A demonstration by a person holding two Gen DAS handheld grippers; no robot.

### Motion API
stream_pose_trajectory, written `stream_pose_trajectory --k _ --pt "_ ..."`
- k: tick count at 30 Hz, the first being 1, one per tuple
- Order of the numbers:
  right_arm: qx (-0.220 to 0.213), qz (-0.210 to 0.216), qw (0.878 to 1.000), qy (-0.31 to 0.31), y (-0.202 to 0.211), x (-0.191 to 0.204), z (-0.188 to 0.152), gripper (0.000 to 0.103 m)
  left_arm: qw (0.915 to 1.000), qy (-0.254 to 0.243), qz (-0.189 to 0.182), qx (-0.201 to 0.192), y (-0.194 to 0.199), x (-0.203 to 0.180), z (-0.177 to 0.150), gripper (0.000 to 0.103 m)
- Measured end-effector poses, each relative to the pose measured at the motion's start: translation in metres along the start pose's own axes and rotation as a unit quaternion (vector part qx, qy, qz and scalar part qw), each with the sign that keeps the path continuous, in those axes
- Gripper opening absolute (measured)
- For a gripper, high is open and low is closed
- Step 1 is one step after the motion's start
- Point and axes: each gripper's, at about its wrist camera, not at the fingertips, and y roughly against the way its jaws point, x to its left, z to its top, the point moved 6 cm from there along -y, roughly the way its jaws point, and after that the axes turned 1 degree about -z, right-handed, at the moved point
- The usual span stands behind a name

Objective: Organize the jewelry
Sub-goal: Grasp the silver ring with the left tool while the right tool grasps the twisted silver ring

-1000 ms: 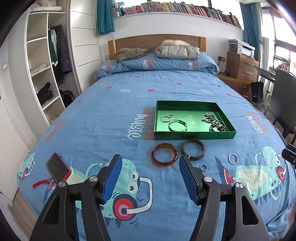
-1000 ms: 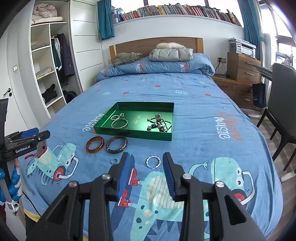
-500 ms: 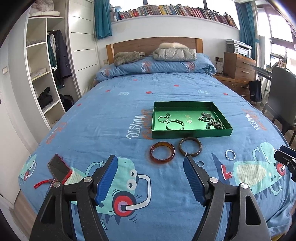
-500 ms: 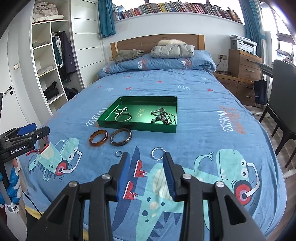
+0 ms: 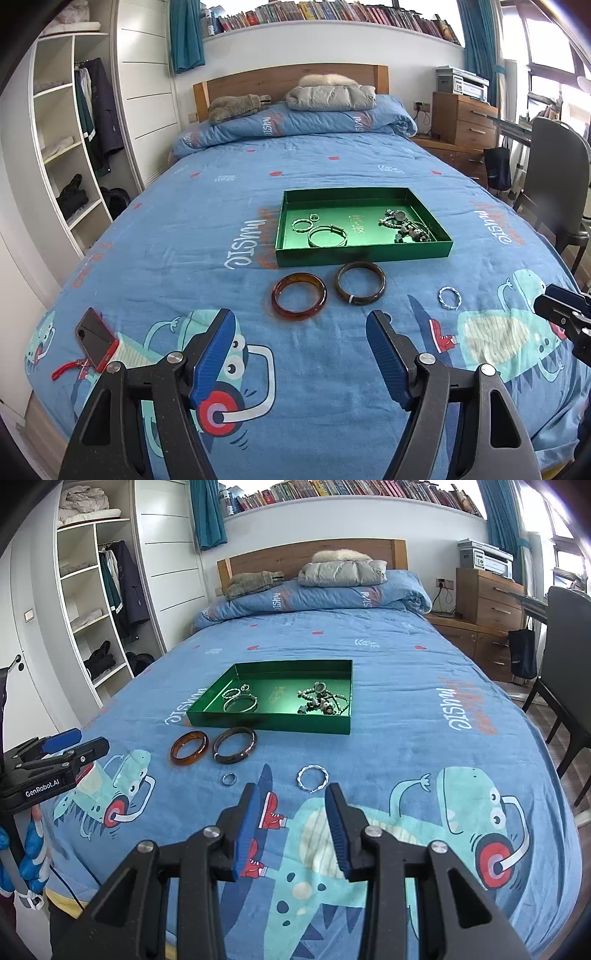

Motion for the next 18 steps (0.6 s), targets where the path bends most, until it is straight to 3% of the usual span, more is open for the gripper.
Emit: stream_pose_trajectory --k 13,18 --pt "0.028 0.025 0.999 0.009 -0.046 -0.007 -0.017 0.035 0.9985 -0.021 -0.042 0.026 -0.054 -0.028 -0.01 0.072" --pt "0.049 0.035 0.998 0.019 -0.073 -0.012 -0.026 0.036 0.9954 -0.038 -0.076 0.044 -0.08 -0.047 -0.023 0.07"
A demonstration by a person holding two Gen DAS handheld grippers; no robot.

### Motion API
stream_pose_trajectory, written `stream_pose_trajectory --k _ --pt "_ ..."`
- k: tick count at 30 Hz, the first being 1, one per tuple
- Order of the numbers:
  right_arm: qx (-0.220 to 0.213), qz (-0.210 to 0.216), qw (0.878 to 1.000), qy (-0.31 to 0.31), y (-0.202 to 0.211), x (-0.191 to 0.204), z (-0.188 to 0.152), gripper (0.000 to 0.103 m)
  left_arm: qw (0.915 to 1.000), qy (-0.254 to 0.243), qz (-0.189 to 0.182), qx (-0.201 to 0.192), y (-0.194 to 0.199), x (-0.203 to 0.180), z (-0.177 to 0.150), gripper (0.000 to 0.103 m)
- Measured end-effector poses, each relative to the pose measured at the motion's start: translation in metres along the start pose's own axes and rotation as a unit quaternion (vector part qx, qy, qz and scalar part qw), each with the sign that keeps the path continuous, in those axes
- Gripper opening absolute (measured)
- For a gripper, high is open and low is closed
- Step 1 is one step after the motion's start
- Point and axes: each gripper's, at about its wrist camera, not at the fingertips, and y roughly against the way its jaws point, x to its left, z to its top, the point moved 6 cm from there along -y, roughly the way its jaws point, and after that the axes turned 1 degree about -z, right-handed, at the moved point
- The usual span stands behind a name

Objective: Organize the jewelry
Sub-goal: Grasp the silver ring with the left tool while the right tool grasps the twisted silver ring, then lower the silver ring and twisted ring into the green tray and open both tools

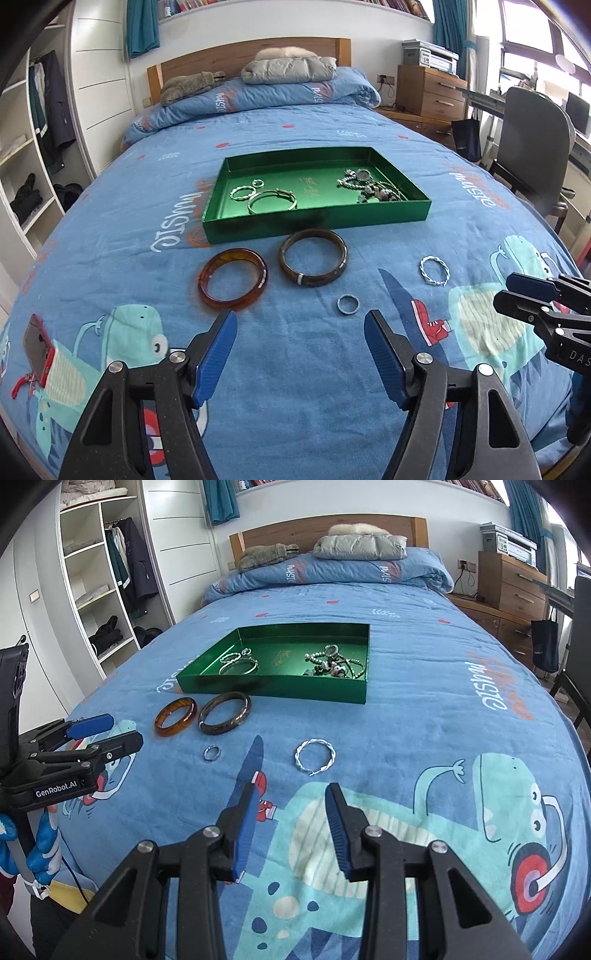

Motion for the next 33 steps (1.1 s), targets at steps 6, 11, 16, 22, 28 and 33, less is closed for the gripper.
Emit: stream_pose_trajectory --k 6,11,16,22,28,33 --pt "0.023 0.013 1.0 0.014 -0.033 -0.006 -0.005 0.042 0.999 -0.023 -0.028 0.025 -0.035 -0.014 -0.008 0.065" --pt "0.033 0.017 0.999 0.019 -0.055 -0.013 -0.003 0.043 0.9985 -0.027 -0.028 0.038 -0.062 -0.017 -0.004 0.055" --pt "0.035 0.017 0.999 0.033 -0.075 -0.013 0.006 0.043 0.9978 -0.029 -0.036 0.047 -0.08 -0.019 -0.003 0.043" --pt "0.033 0.013 0.999 0.038 -0.09 -0.014 0.016 0.043 0.9972 -0.037 -0.049 0.043 -0.083 -0.023 -0.002 0.028" --pt "0.032 0.007 0.999 0.037 -0.094 -0.017 0.018 0.037 0.9968 -0.041 -0.056 0.04 -0.081 -0.026 0.0 0.02" --pt "0.025 0.01 0.999 0.036 -0.084 -0.016 0.017 0.036 0.997 -0.037 -0.057 0.039 -0.074 -0.024 0.0 0.02"
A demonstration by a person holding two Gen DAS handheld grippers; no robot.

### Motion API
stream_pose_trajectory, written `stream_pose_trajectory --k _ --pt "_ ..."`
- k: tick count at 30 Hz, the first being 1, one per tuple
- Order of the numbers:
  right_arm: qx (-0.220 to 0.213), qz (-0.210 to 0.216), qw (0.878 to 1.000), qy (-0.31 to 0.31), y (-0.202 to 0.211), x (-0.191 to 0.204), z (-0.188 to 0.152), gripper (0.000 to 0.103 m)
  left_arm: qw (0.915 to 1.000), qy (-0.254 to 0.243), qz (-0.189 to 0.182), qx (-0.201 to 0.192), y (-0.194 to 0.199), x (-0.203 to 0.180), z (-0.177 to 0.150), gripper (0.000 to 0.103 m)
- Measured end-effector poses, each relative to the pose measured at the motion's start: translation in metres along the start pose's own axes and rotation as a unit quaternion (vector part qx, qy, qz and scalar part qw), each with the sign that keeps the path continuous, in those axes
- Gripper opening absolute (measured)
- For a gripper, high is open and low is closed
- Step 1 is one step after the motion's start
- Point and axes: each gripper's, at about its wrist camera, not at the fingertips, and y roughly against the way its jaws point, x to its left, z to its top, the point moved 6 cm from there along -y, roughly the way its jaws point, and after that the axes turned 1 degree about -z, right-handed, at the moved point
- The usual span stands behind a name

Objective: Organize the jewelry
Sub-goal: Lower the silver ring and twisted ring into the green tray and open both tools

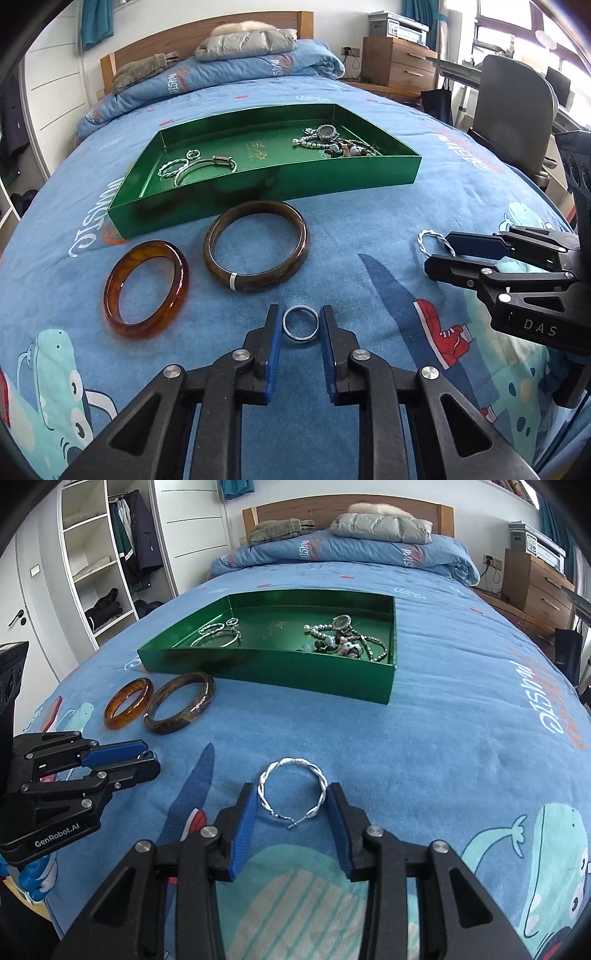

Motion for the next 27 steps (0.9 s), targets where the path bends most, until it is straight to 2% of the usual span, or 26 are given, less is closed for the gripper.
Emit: stream_pose_trajectory --k 7,14,20,27 --pt "-0.03 0.0 1.0 0.005 0.028 0.01 0.014 0.036 0.9995 0.019 -0.006 -0.025 0.026 0.014 0.011 0.02" --pt "-0.059 -0.002 0.998 0.004 0.034 0.02 0.069 0.036 0.9972 0.047 -0.001 -0.058 0.044 0.051 0.054 0.02" --pt "-0.065 0.01 0.998 -0.021 0.002 0.02 0.124 0.036 0.9943 0.078 0.015 -0.07 0.034 0.095 0.102 0.02" --pt "-0.006 0.009 1.0 -0.021 -0.07 0.023 0.142 0.036 0.9946 0.093 0.033 -0.03 -0.022 0.126 0.125 0.02"
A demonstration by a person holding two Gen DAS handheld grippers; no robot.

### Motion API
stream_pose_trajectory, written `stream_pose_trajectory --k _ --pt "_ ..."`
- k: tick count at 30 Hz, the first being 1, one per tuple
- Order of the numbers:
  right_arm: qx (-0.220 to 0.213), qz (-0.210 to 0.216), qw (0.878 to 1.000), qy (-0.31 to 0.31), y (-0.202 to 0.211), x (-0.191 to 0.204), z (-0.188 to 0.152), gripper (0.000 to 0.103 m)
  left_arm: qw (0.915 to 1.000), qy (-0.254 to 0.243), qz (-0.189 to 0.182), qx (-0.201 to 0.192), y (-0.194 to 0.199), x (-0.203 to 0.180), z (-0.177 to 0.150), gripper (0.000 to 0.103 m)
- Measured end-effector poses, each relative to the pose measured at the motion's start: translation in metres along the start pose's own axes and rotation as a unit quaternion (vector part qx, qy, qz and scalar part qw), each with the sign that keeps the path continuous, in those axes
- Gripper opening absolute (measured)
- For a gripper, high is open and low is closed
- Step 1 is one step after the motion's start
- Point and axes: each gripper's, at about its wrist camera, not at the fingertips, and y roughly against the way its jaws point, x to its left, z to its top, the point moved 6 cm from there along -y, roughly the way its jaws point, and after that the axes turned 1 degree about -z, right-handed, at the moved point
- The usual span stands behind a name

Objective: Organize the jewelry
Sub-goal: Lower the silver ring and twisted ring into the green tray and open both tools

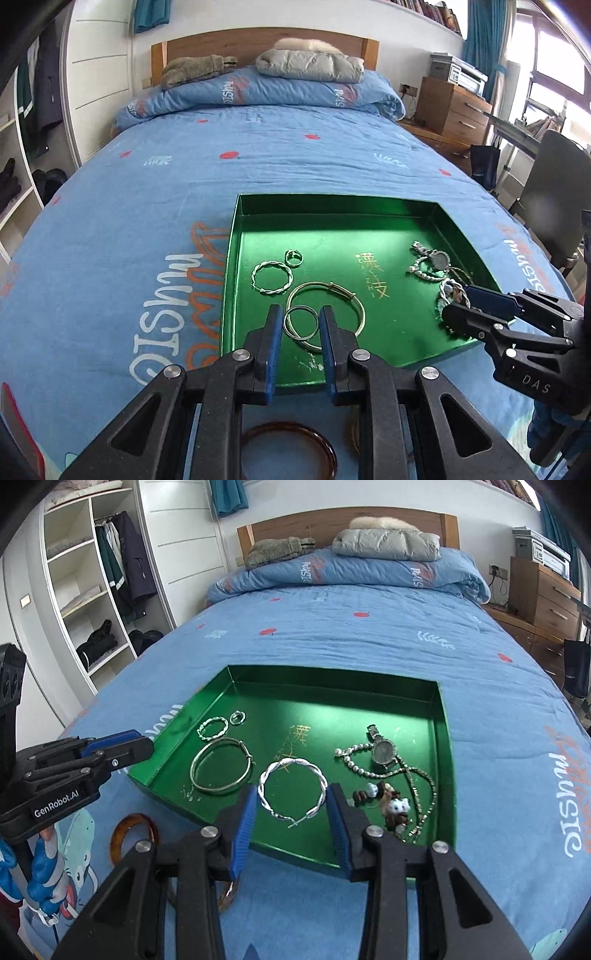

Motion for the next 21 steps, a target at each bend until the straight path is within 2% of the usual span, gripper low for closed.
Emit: stream_pose_trajectory --k 3,9,19,20,21 --pt "0.026 -0.01 1.0 0.005 -0.023 -0.001 0.0 0.036 0.9998 0.003 0.008 0.017 -0.024 0.007 0.0 0.02" --pt "0.051 -0.03 0.998 0.004 -0.042 -0.006 -0.012 0.037 0.9992 0.003 0.018 0.036 -0.048 0.012 -0.005 0.02" --pt "0.031 -0.036 0.999 0.0 -0.032 -0.008 -0.014 0.038 0.9988 0.0 0.02 0.045 -0.056 0.013 -0.009 0.021" --pt "0.024 -0.038 0.999 0.002 -0.028 -0.008 -0.014 0.038 0.9989 0.001 0.018 0.045 -0.056 0.013 -0.009 0.023" --pt "0.018 -0.04 0.999 0.004 -0.023 -0.008 -0.014 0.039 0.999 0.002 0.015 0.043 -0.055 0.013 -0.008 0.03"
